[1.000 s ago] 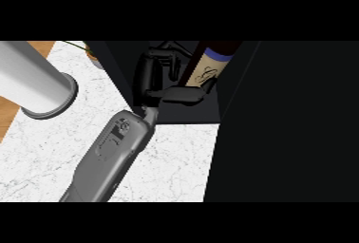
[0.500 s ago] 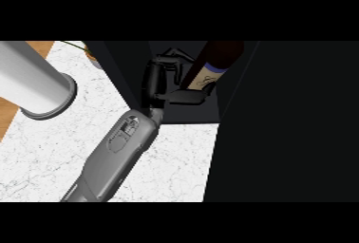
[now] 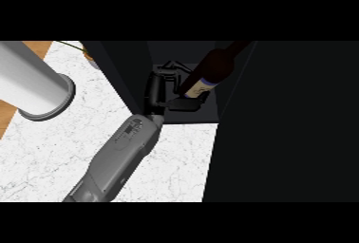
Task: Pick up the wine, place it into the cabinet and close the cabinet
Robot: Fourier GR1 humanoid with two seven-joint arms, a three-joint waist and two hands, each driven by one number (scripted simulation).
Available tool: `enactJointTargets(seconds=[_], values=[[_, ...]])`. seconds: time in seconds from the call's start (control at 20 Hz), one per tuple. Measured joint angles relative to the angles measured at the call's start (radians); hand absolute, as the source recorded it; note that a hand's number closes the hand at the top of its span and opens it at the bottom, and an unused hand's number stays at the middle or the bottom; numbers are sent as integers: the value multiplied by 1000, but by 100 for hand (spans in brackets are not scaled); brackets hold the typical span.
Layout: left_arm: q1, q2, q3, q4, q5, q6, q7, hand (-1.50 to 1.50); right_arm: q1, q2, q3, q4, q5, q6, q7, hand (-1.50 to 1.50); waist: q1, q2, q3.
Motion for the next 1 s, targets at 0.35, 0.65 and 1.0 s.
enactJointTargets(seconds=[0.35,0.65,1.0], values=[[-9,0,-43,151,30,18,-101,150,-18,12,21,22,0,5,-12,-150,-2,1,0],[-71,0,-12,285,83,9,-193,150,-2,18,23,26,-4,19,-30,-150,-8,4,0],[-138,0,47,394,175,-34,-268,150,-30,20,32,27,-6,15,-20,-150,-17,6,-1]])
